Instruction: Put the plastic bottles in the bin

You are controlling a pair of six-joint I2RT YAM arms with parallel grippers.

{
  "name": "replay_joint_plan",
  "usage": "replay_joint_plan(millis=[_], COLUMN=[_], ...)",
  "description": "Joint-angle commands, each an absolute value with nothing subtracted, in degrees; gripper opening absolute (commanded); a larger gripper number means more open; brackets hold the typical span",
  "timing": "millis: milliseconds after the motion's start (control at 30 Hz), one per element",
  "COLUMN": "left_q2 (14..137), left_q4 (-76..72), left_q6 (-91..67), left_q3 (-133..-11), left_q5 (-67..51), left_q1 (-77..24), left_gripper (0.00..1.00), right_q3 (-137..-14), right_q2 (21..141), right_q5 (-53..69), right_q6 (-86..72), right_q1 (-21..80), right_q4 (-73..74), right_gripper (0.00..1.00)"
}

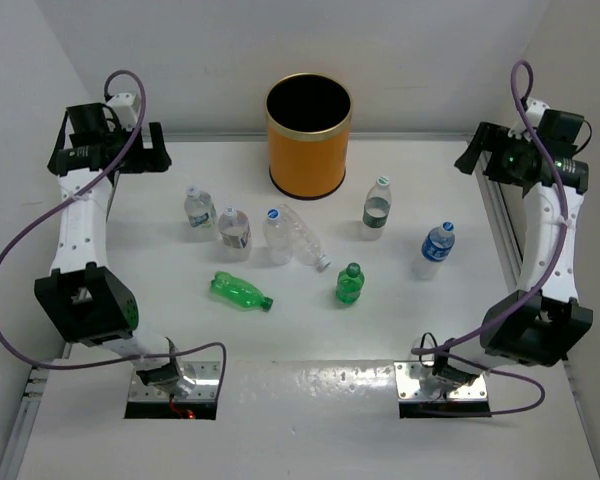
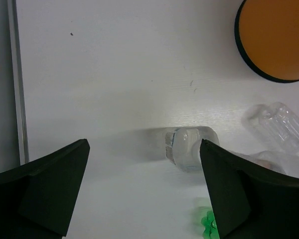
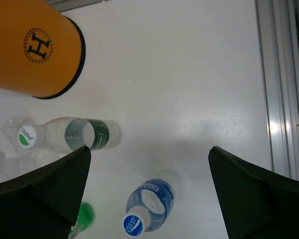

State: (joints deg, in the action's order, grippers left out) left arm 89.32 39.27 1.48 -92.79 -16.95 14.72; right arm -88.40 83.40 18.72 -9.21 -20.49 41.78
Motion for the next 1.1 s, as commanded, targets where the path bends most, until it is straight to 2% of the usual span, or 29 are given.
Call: replay_joint_plan(millis=[0,133,200,433,600,1067], left_q2=[84.5,83.2,81.9,82.1,84.4,92.2], left_q4=[38.1,38.1,37.4,35.1,35.1,32.9], left_q6=[4.0,5.2,5.2,4.1,3.5,3.5], left_q3=[-90.7,-86.3,-84.6,-79.3,-78.0,-75.6], left_q5=[-18.3,-22.4,-22.4,-15.1,-10.5,-9.0], left_q1=[13.3,10.9,9.1,2.0,0.7,0.7], left_gripper=[1.00,1.00,0.97,0.85,0.79,0.80], right_q3=[-86.4,-81.4,-79.9,-78.1,-78.0,-78.0], right_q2=[80.4,78.0,77.3,76.0,75.5,75.8], right_q5=[22.0,22.1,22.7,22.9,22.8,23.1], right_q6=[-8.4,-7.8,-7.5,-5.8,-4.4,-2.0], right_q1=[-20.4,-20.2,-20.4,-20.3,-20.3,-20.3], right_q4=[42.7,42.6,42.7,44.1,46.3,48.8], right_gripper=[1.00,1.00,1.00,1.00,1.00,1.00])
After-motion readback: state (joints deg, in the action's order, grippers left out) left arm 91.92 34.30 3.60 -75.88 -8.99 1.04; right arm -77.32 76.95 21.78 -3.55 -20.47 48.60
